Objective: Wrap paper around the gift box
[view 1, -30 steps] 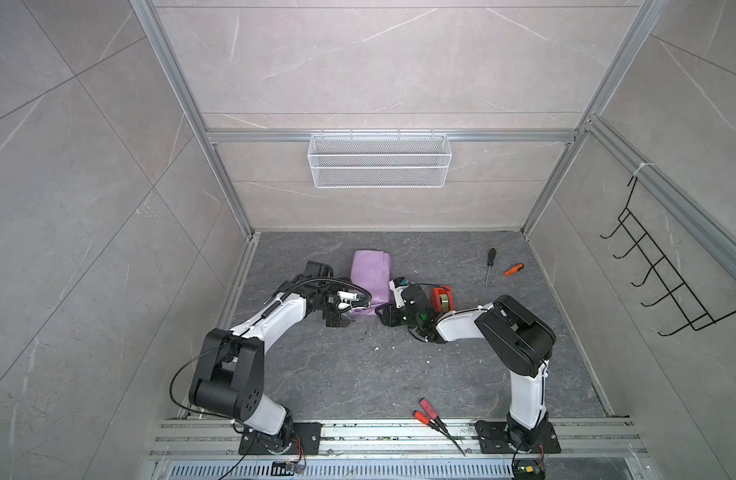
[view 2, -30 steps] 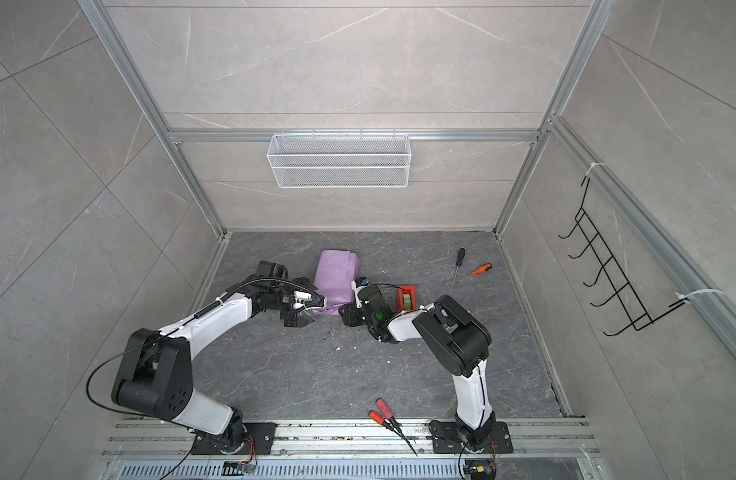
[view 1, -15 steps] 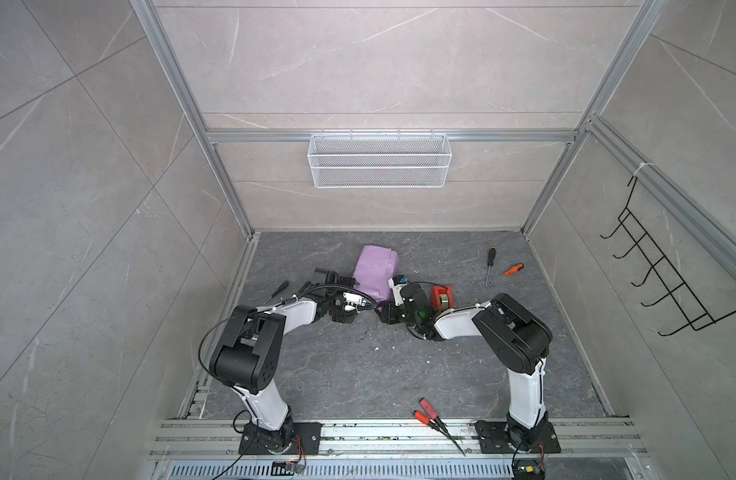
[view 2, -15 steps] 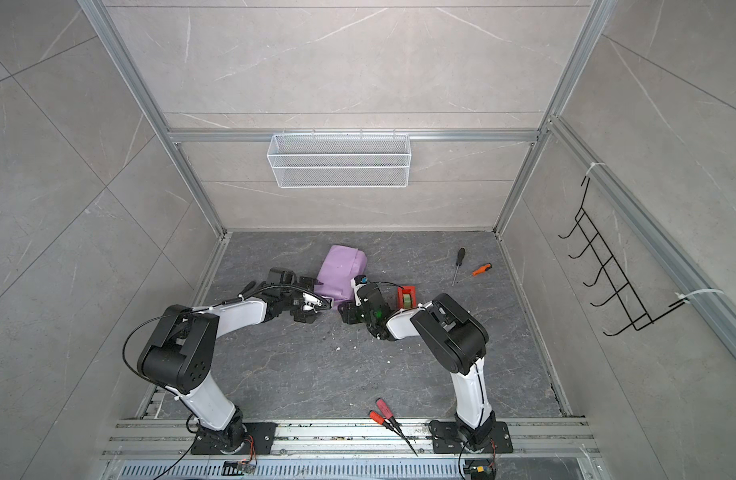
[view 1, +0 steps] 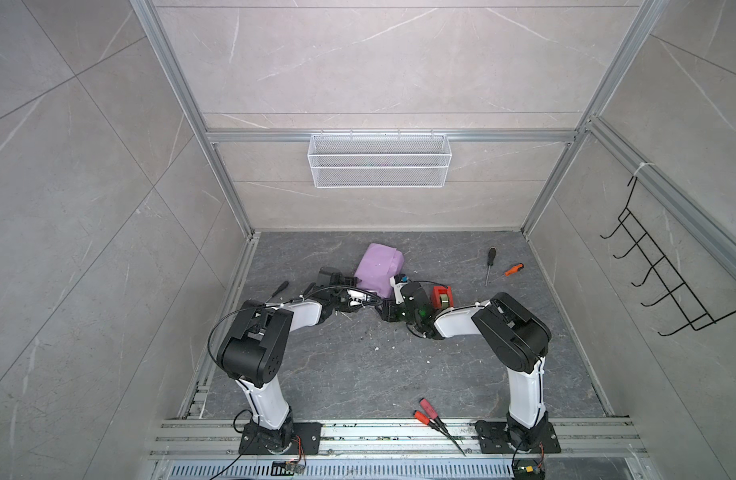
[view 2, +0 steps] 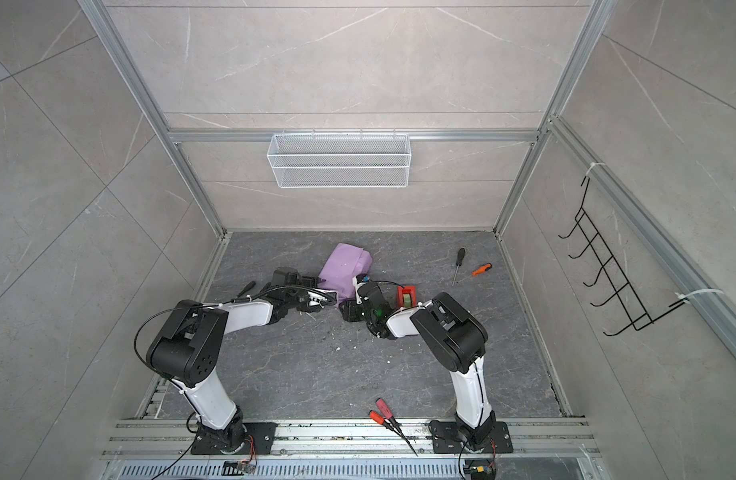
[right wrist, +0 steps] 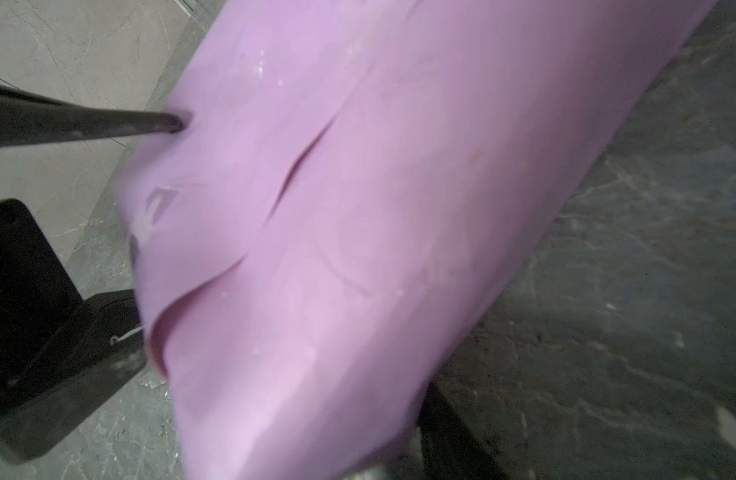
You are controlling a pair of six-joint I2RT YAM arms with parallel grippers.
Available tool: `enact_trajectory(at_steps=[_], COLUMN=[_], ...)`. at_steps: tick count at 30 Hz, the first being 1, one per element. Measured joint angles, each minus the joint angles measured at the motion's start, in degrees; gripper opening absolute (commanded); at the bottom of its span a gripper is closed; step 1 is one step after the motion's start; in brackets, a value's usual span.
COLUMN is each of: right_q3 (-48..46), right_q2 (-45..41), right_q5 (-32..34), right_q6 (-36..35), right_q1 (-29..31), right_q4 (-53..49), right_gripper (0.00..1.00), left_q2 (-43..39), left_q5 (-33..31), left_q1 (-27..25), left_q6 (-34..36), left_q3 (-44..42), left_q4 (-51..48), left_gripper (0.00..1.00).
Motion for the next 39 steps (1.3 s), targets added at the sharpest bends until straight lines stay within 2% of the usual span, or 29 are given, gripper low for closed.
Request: enact_trajectory(at_steps=[8,14,18,25,32,39], right_q3=[-3.17,-9.60,-12.61,-12.15,-9.75,-8.28], right_q2=[-2.58,-8.92,-14.05,-16.44,-14.80,-7.89], right_q5=[-0.59,-1.14,0.07,4.52,10.86,15.04], right_q6=[1.90,7.15,14.71,35.45,48.26,58.21], right_q1=[-0.04,-0.02,0.61,3.85,5.73,7.34], right_q4=[0.11,1.03,1.36,4.44,6.73,12.96], right_gripper=[0.48,0.42,0.39,0.34,0.31,0.24], left_q2=[0.02,0.02,0.02,0.02,0.02,0.35], left_q5=[-0.50,-1.07,-1.46,-1.68,-3.06,-3.10], left_q1=[-0.28,-0.70,-1.38,-2.23,-4.44,-5.68], left_q6=[-4.76,-7.32,-8.37,-9.90,-11.47,-12.22], left_q3=[0.70,0.81,0.81,0.81,0.72,0.72], left_q4=[0.02,0.44,0.59,0.68,1.11,1.68], left_gripper=[0.56,0.55,0.55,0.55,0.55,0.55])
